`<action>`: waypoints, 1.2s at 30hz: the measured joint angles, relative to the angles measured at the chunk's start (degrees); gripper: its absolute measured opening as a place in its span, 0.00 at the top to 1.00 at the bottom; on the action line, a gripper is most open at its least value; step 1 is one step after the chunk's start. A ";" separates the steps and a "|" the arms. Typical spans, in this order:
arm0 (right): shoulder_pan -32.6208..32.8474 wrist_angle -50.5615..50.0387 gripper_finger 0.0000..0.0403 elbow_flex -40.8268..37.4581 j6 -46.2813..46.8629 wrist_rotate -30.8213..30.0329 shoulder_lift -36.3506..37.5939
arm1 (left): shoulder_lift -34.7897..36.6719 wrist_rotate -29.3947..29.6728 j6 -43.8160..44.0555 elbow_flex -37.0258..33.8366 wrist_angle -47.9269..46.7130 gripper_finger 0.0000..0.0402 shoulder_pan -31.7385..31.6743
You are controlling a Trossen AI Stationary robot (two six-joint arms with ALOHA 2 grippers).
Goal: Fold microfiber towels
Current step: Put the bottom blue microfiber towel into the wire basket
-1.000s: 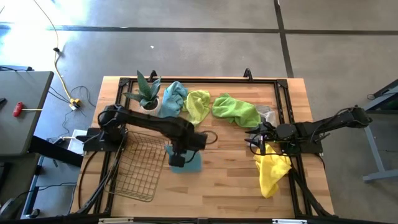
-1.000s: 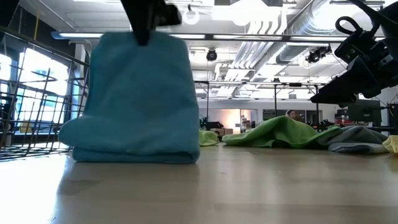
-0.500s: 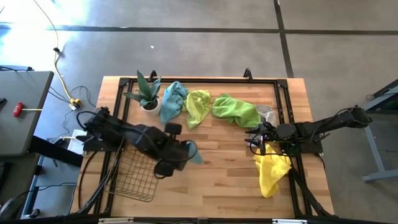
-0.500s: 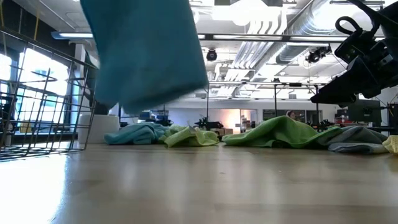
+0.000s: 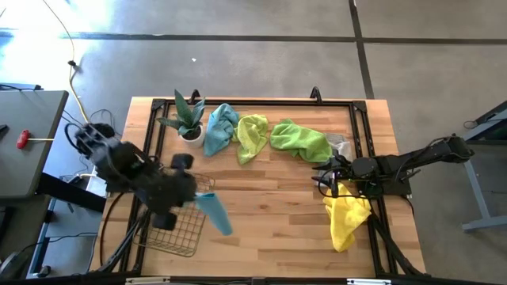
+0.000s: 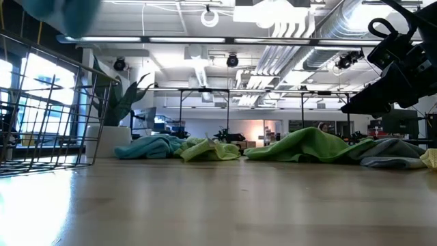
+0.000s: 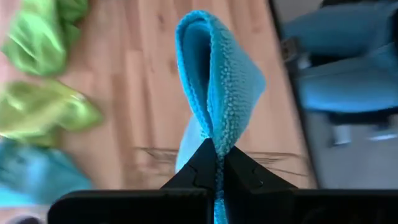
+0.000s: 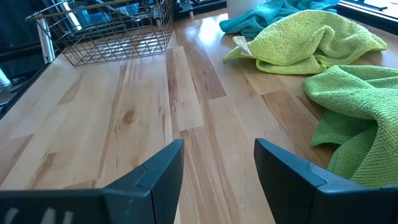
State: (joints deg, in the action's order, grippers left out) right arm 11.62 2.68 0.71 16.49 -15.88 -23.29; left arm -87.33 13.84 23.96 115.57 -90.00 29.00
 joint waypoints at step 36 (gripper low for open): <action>0.02 0.00 0.53 0.00 0.00 -0.02 0.00 | 6.45 -18.62 18.67 -27.84 0.69 0.99 19.74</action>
State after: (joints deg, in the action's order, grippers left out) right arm 11.64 2.68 0.71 16.49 -15.90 -23.29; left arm -80.88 -4.78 42.63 87.74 -89.31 48.74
